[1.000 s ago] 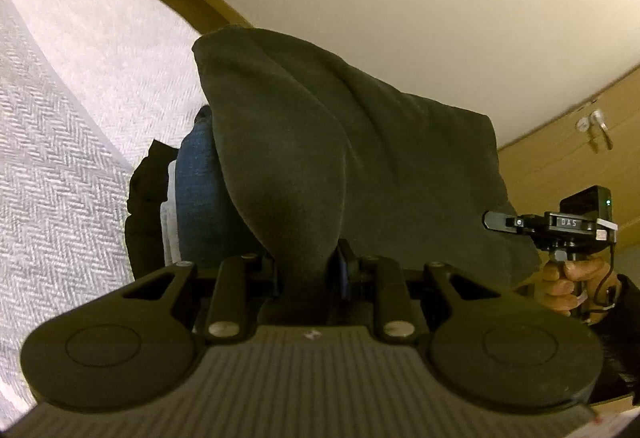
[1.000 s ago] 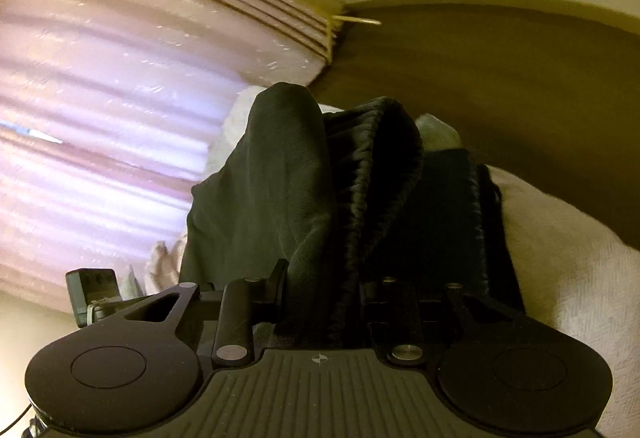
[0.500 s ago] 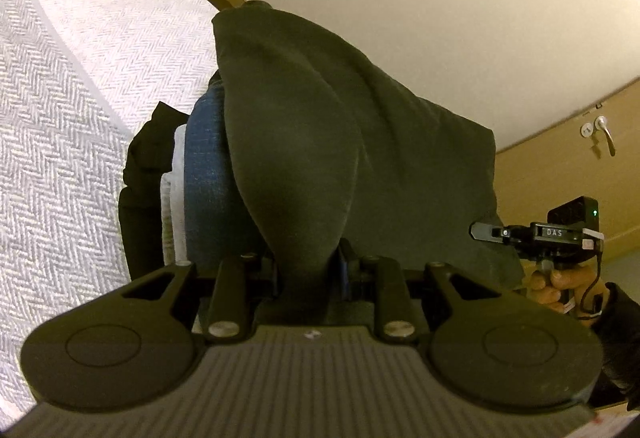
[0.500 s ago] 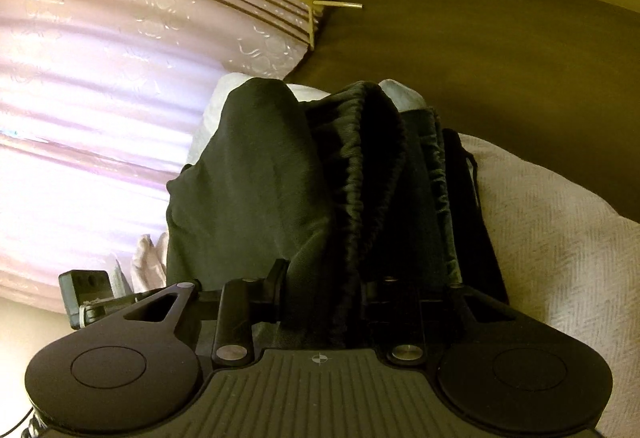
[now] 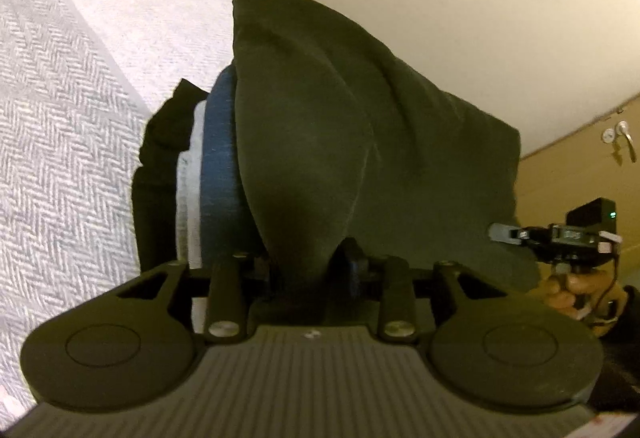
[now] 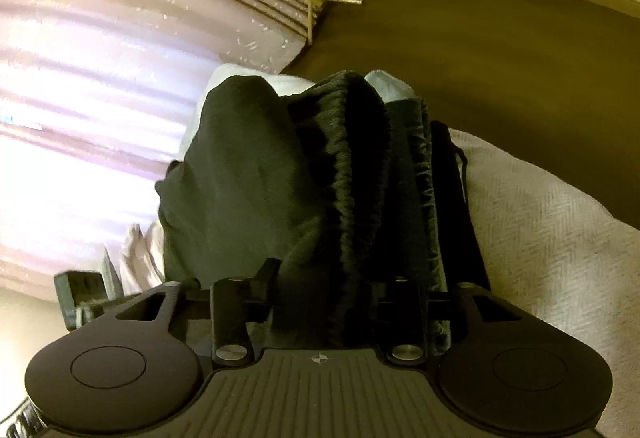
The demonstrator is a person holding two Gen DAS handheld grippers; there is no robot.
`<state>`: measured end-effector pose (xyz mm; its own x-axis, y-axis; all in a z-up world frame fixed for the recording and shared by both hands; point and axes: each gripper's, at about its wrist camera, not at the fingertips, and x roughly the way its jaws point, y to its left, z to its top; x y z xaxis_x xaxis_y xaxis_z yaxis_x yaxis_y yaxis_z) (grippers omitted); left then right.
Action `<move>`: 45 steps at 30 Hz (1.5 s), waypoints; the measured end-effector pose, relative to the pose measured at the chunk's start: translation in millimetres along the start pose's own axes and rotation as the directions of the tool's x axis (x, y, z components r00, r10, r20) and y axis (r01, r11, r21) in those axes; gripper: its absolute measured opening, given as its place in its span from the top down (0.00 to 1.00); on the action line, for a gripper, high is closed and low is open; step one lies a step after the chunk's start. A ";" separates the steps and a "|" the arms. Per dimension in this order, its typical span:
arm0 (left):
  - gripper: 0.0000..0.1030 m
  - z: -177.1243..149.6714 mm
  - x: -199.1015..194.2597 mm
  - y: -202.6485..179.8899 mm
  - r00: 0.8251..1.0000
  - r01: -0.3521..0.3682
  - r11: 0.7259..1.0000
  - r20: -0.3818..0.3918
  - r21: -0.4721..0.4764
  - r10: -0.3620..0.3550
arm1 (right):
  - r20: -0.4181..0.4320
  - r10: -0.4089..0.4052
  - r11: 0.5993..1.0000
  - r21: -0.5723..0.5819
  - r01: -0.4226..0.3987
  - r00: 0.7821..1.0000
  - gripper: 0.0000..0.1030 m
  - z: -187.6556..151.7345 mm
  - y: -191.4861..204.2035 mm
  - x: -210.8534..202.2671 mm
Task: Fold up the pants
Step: 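Carry the folded trousers with both grippers and lower them onto the clothes stack, then open both grippers and release the trousers on top of the stack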
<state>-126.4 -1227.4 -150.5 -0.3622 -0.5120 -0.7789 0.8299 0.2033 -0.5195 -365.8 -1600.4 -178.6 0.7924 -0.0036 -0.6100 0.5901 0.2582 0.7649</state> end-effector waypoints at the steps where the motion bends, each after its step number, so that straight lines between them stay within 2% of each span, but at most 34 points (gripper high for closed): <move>1: 0.65 0.7 -1.6 -1.3 1.000 -0.012 1.000 -0.003 -0.002 0.012 | 0.000 -0.014 1.000 -0.012 0.014 1.000 0.51 -0.1 4.1 -2.2; 3: 0.63 1.6 -5.9 -5.3 0.999 -0.038 0.999 -0.007 0.003 0.038 | 0.022 -0.067 0.996 -0.054 0.068 0.997 0.46 -1.6 15.4 -12.1; 6: 0.69 0.6 -28.7 -12.3 0.996 -0.092 0.995 0.021 0.027 0.091 | 0.097 -0.124 0.981 -0.136 0.137 0.988 0.46 -4.9 36.5 -39.7; 9: 0.70 1.1 -61.5 -20.3 0.991 -0.117 0.992 0.070 0.046 0.114 | 0.170 -0.138 0.949 -0.260 0.179 0.976 0.46 -14.2 69.1 -65.6; 11: 0.70 0.3 -79.9 -34.3 0.992 -0.090 0.993 0.099 0.074 0.082 | 0.146 -0.101 0.936 -0.322 0.143 0.984 0.46 -22.4 87.1 -68.2; 13: 0.70 -1.6 -80.3 -46.1 0.993 -0.068 0.992 0.099 0.103 0.058 | 0.073 -0.083 0.922 -0.373 0.105 0.994 0.51 -31.1 97.3 -54.5; 15: 0.70 -6.5 -67.9 -56.3 0.997 -0.052 0.987 0.067 0.149 0.043 | 0.029 -0.114 0.893 -0.436 0.115 0.993 0.58 -38.9 99.8 -36.7; 17: 0.70 -16.7 -49.8 -60.8 0.998 -0.063 0.982 0.024 0.177 0.060 | 0.007 -0.151 0.875 -0.464 0.137 0.989 0.61 -43.6 91.0 -19.2; 19: 0.70 -26.0 -22.5 -53.7 0.996 -0.088 0.979 -0.009 0.182 0.091 | -0.011 -0.172 0.861 -0.487 0.145 0.985 0.63 -45.6 80.2 -8.8; 20: 0.70 -29.9 -11.7 -47.3 0.995 -0.091 0.980 -0.011 0.174 0.094 | -0.024 -0.175 0.857 -0.495 0.140 0.984 0.69 -45.8 75.8 -5.4; 23: 0.73 -30.7 -2.1 -36.9 0.996 -0.086 0.989 -0.015 0.118 0.088 | -0.038 -0.166 0.847 -0.517 0.122 0.985 0.79 -45.5 65.8 -4.9; 26: 0.74 -29.2 -16.2 -41.1 0.996 -0.091 0.991 0.001 0.094 0.091 | -0.029 -0.170 0.867 -0.480 0.135 0.985 0.79 -40.1 66.1 -13.7; 30: 0.74 -40.3 -34.0 -50.6 0.995 -0.096 0.991 0.034 0.090 0.094 | 0.009 -0.185 0.835 -0.526 0.162 0.983 0.79 -54.4 77.7 -32.3; 33: 0.74 -52.3 -26.6 -49.9 0.991 -0.126 0.988 0.045 0.087 0.123 | 0.011 -0.200 0.827 -0.534 0.174 0.980 0.79 -61.1 73.4 -28.3; 37: 0.73 -52.0 -10.7 -46.7 0.987 -0.156 0.986 0.051 0.052 0.154 | 0.005 -0.202 0.814 -0.554 0.171 0.979 0.79 -57.2 72.3 -18.7; 39: 0.73 -50.8 -18.2 -54.0 0.984 -0.172 0.984 0.057 0.045 0.169 | 0.007 -0.209 0.805 -0.566 0.176 0.978 0.79 -56.8 78.7 -21.0; 40: 0.74 -51.1 -23.3 -57.8 0.982 -0.178 0.983 0.065 0.042 0.175 | 0.016 -0.207 0.810 -0.558 0.181 0.978 0.78 -56.9 83.4 -24.1; 41: 0.73 -53.1 -30.2 -61.7 0.981 -0.183 0.982 0.073 0.037 0.180 | 0.029 -0.201 0.816 -0.548 0.184 0.979 0.68 -58.1 87.7 -29.1; 42: 0.71 -55.7 -37.9 -65.8 0.980 -0.184 0.982 0.085 0.030 0.181 | 0.042 -0.192 0.821 -0.541 0.184 0.980 0.53 -61.6 91.5 -35.7; 44: 0.66 -65.4 -57.3 -74.8 0.975 -0.192 0.981 0.117 0.009 0.189 | 0.076 -0.183 0.822 -0.535 0.194 0.980 0.38 -73.7 102.7 -47.8; 45: 0.60 -72.5 -67.5 -79.6 0.971 -0.200 0.980 0.132 -0.001 0.198 | 0.094 -0.185 0.824 -0.527 0.206 0.978 0.35 -81.9 107.4 -53.6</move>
<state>-198.7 -1148.6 -82.0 -0.1310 -0.5673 -0.8130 0.8853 0.3021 -0.3535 -357.6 -1493.3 -80.7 0.6804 -0.1417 -0.7190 0.5684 0.7213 0.3957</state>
